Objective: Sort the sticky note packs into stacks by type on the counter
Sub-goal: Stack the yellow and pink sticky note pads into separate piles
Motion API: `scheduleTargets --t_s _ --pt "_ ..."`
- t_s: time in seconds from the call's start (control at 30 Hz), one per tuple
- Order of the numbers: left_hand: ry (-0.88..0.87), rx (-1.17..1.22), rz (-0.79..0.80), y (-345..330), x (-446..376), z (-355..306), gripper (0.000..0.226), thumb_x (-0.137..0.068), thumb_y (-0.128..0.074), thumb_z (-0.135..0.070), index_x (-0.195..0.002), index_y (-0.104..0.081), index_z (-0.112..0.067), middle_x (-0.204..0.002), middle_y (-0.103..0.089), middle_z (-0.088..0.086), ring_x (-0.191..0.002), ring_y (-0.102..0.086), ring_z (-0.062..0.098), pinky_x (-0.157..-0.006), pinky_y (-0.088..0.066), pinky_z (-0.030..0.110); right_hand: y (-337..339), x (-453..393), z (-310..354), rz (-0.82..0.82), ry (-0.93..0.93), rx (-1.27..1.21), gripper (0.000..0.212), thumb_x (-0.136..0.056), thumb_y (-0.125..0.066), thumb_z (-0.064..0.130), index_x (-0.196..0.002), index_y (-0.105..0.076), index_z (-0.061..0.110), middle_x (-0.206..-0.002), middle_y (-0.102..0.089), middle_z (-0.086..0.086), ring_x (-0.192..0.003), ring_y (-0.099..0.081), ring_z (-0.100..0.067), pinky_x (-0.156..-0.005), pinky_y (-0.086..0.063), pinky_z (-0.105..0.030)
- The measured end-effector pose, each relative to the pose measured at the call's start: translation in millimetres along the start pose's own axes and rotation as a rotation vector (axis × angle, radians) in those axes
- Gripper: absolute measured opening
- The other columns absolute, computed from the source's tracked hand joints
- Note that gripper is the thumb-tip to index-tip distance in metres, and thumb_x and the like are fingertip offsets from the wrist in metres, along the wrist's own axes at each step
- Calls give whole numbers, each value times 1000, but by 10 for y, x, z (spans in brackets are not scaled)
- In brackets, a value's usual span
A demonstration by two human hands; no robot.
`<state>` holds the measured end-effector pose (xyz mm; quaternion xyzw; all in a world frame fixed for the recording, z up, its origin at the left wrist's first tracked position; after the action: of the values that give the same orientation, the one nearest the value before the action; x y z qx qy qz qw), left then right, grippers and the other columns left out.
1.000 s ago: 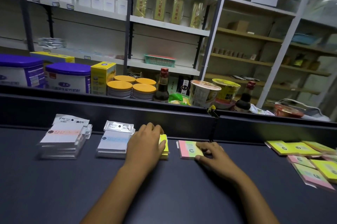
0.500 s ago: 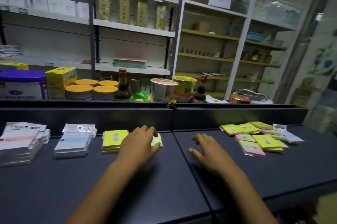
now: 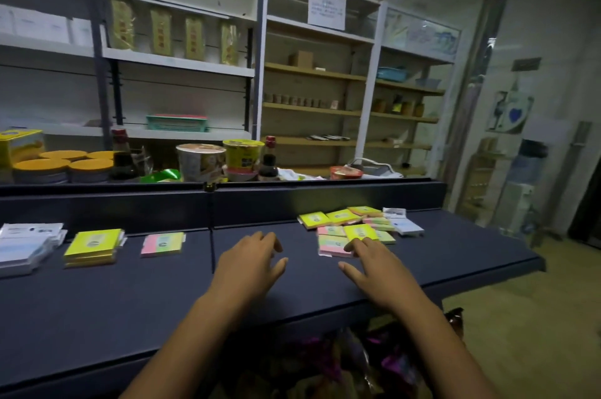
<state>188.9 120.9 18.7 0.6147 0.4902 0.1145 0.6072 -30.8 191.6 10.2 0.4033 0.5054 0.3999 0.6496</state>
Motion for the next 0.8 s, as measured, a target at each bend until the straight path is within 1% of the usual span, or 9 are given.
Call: scheduleTargets --t_s 0.17,0.37,0.53,0.67,0.8 --pt "9 23 -16 -76 -19 -442 31 -97 -48 -49 -120 -51 -30 -116 -57 -10 -107 -54 12 -82 -50 30 200 193 -411 15 -11 13 41 -99 -45 52 -131 -48 27 -130 -53 6 -121 -48 -15 -95 -46 -32" --pt "16 18 -17 -191 -135 -648 30 -96 -48 -50 -119 -52 -30 -115 -57 -11 -104 -55 11 -83 -51 31 272 149 -663 -4 -21 28 40 -99 -44 53 -126 -47 24 -124 -53 2 -115 -50 -19 -91 -47 -34" --pt "41 27 -31 -335 -387 -604 29 -96 -49 -50 -118 -53 -32 -114 -57 -12 -105 -55 10 -82 -51 29 166 -95 -796 7 -7 14 39 -99 -44 53 -127 -47 26 -128 -52 4 -118 -50 -18 -94 -47 -35" --pt "76 48 -28 -551 -665 -481 28 -95 -50 -49 -117 -54 -32 -114 -58 -12 -104 -56 11 -82 -52 30 71 -375 -892 7 3 -1 37 -99 -45 52 -128 -48 28 -130 -52 7 -119 -50 -16 -94 -46 -35" --pt "95 61 -16 -781 -973 -359 28 -94 -51 -49 -115 -55 -31 -114 -58 -11 -103 -57 12 -80 -51 31 -54 -683 -1027 14 -10 -14 39 -97 -48 53 -127 -51 28 -129 -54 7 -118 -52 -17 -93 -47 -37"
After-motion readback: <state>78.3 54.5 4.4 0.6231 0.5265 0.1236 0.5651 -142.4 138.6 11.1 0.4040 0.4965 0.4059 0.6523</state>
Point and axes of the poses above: each hand's wrist, its own x-axis away from the middle knuckle, its own y-axis out of the back of the hand, z = x × y, the point moved 4 cm from there along -x, towards the middle knuckle
